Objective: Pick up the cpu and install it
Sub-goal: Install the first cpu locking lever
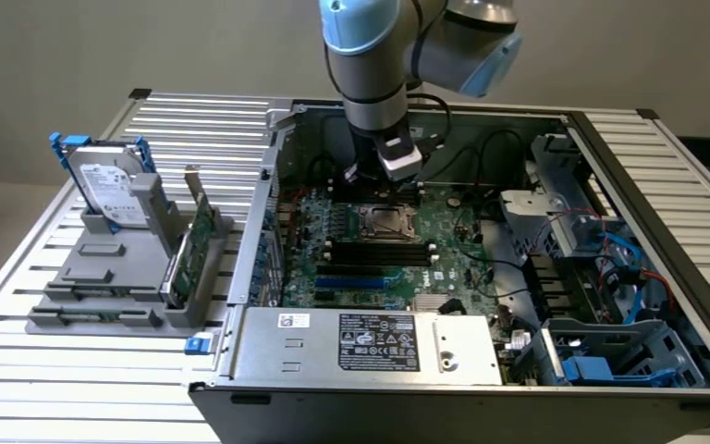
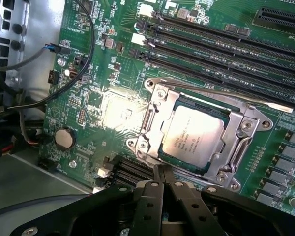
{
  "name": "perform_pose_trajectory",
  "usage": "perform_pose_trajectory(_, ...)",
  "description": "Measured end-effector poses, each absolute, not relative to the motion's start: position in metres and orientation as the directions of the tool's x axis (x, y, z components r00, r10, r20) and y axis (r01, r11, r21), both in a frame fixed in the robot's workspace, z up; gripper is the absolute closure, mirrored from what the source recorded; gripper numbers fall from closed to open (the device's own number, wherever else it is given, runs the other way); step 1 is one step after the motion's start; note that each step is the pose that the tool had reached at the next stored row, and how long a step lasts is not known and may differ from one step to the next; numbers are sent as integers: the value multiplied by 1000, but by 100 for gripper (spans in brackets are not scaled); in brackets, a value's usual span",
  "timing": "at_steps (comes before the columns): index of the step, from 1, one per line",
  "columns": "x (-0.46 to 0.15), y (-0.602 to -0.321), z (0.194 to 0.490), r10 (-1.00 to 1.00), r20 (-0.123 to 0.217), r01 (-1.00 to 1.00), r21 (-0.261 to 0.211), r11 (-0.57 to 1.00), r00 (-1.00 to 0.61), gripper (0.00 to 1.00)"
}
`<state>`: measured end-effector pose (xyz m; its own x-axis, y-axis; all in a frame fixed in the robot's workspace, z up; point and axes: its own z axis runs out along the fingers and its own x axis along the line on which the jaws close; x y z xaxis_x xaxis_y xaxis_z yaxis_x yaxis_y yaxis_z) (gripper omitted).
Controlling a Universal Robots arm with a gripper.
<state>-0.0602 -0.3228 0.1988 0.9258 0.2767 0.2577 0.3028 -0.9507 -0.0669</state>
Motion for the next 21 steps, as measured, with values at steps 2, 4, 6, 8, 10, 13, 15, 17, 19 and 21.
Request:
perform_pose_trajectory(2,-61,-323,202,273,258,299,-67,-952,927,89)
perform_pose_trajectory(4,-62,-323,206,270,258,296,-67,-953,928,89)
perform_pose_trajectory(6,-62,-323,208,268,258,294,-67,-953,928,89)
perform_pose_trajectory(8,-63,-323,211,266,258,292,-68,-954,929,89)
perform_pose_trajectory(10,-64,-323,213,264,258,290,-68,-955,929,89)
perform_pose_trajectory(13,-66,-323,217,261,253,288,-73,-955,931,89)
perform_pose_trajectory(15,-68,-323,219,259,248,286,-77,-955,933,89)
perform_pose_trajectory(17,-69,-323,220,258,241,284,-81,-955,936,89)
perform_pose_trajectory(19,-70,-323,221,257,233,283,-84,-956,938,89)
perform_pose_trajectory(21,-71,-323,222,256,227,281,-86,-956,940,89)
